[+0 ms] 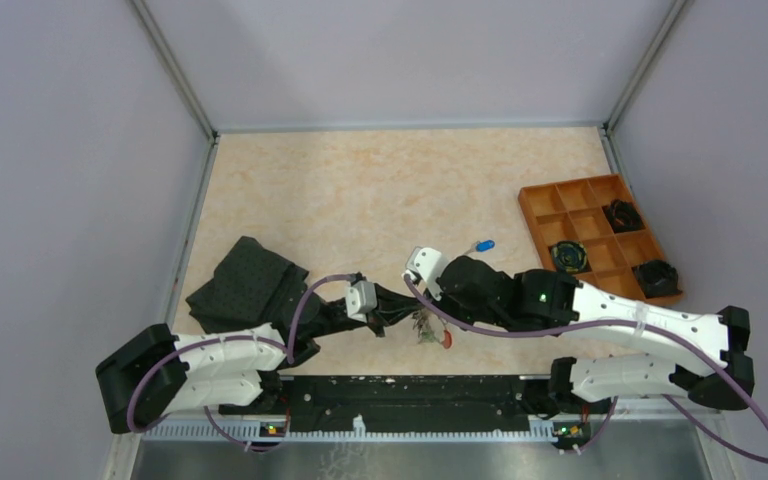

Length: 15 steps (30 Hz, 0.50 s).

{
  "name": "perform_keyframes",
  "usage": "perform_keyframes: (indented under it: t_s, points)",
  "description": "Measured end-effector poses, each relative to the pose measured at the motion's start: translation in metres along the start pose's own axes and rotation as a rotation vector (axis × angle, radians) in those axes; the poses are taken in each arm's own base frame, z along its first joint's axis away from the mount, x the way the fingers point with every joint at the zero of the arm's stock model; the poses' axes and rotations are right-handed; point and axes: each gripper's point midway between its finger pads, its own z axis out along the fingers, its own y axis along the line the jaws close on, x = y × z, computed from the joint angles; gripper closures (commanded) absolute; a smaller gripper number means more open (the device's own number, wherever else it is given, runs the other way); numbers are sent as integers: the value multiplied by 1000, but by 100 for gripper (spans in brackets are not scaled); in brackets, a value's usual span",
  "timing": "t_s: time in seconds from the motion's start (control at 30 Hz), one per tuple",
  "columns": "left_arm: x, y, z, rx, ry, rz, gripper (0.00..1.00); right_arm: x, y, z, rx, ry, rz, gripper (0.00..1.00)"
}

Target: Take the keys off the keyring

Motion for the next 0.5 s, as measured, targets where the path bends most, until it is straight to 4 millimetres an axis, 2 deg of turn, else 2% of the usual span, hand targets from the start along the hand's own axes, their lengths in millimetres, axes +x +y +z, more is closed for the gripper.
perform_keyframes:
  t_s: [0.4, 0.5]
  points:
    - [-2, -1, -2, 6, -13, -10, 100, 2, 4, 6, -9, -1, 16, 100]
    - [-6, -1, -2, 10, -32, -2, 100, 10, 2, 8, -5, 25, 14, 100]
